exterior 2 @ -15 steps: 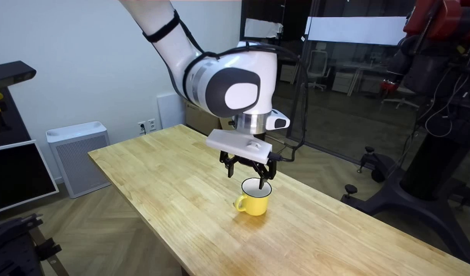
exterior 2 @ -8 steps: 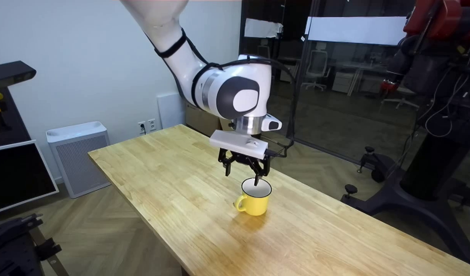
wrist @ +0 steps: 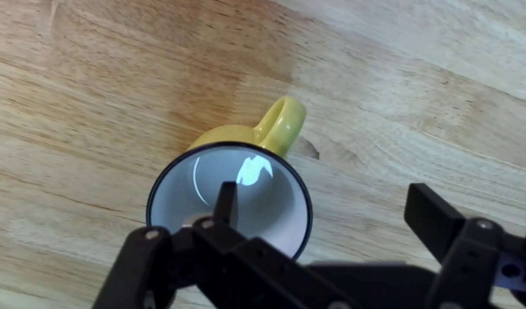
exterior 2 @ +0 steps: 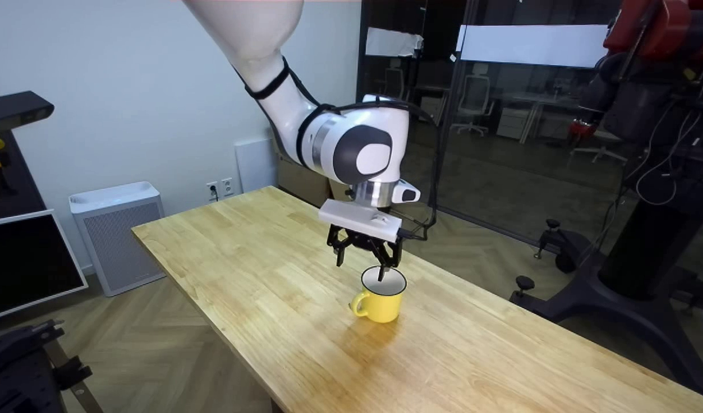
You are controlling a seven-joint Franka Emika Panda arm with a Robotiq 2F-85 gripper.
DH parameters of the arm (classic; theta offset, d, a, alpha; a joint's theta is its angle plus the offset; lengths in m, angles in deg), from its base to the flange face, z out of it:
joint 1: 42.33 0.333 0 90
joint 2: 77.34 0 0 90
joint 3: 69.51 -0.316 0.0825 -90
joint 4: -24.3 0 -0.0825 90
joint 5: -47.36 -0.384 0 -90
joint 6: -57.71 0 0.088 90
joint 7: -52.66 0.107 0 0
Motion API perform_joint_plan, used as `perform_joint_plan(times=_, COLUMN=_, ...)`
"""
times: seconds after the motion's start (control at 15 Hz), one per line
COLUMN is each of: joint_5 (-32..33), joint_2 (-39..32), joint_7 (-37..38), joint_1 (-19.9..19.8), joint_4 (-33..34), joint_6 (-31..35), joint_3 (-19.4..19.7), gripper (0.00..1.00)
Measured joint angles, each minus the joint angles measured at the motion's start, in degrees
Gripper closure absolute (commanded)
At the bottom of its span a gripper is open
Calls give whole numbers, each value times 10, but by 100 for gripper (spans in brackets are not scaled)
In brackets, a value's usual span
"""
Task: Move the cup towards you
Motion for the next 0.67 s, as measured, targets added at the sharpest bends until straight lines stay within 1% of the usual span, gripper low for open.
perform_joint_plan(times=0.67, joint_5=7, joint_2=-49, joint_7=-3, joint_1=-5, joint_4=46, joint_6=-28, joint_3=-2, gripper=0)
